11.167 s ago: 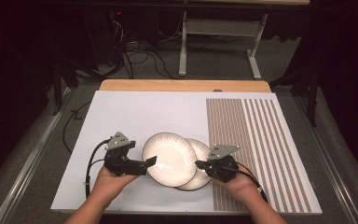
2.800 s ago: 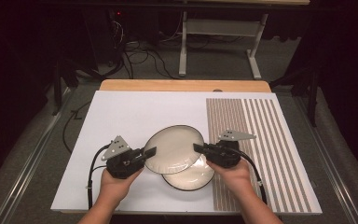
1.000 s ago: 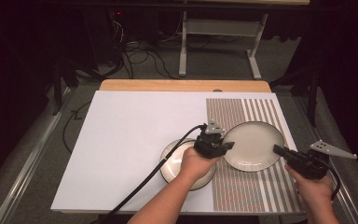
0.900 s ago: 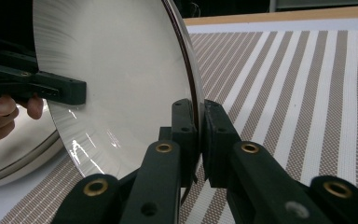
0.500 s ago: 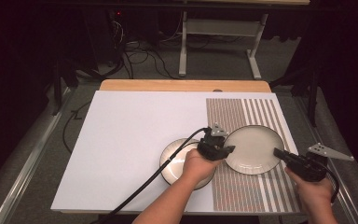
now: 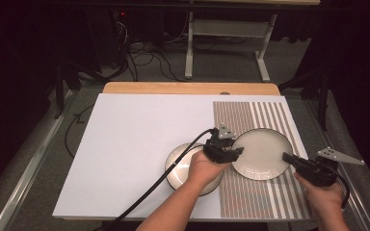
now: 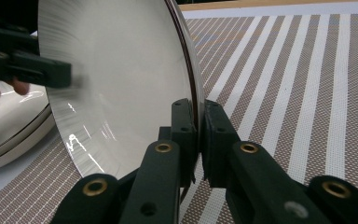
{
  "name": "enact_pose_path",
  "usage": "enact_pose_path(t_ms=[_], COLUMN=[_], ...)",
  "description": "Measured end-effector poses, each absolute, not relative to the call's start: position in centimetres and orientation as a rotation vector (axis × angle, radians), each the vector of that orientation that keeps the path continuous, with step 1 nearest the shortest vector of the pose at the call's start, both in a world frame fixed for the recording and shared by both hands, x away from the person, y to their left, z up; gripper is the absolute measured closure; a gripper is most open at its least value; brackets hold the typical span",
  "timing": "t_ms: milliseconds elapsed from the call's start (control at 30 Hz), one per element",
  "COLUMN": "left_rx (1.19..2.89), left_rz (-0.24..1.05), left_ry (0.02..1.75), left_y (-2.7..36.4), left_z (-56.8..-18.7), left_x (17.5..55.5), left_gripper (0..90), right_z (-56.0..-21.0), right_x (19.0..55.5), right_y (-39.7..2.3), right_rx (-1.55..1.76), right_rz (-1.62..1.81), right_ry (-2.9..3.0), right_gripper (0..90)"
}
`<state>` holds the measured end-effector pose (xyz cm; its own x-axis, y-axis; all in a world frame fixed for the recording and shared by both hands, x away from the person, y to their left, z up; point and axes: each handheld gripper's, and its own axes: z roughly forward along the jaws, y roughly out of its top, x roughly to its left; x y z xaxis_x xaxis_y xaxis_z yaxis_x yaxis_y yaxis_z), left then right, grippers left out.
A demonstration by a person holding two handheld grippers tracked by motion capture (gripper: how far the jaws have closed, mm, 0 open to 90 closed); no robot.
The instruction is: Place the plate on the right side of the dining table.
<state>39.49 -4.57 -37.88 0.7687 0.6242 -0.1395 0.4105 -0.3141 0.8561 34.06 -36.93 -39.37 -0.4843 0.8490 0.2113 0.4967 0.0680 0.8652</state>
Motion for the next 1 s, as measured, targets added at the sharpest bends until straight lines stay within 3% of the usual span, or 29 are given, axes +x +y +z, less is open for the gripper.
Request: enact_pose_path(t_ms=[433, 1000], left_rx=[1.824, 1.726], left_rz=[0.411, 0.51], left_ry=[0.834, 0.927], left_y=[4.4, 17.2], left_z=[-37.4, -38.1], left_x=[36.9, 31.6], left_gripper=[24.1, 11.3], right_z=[-39.4, -39.5], right_x=[34.4, 35.2], right_y=[-36.7, -36.5], right_rx=[1.368, 1.409], right_rz=[1.366, 1.328], right_ry=[1.995, 1.992], right_gripper=[86.7, 85.5])
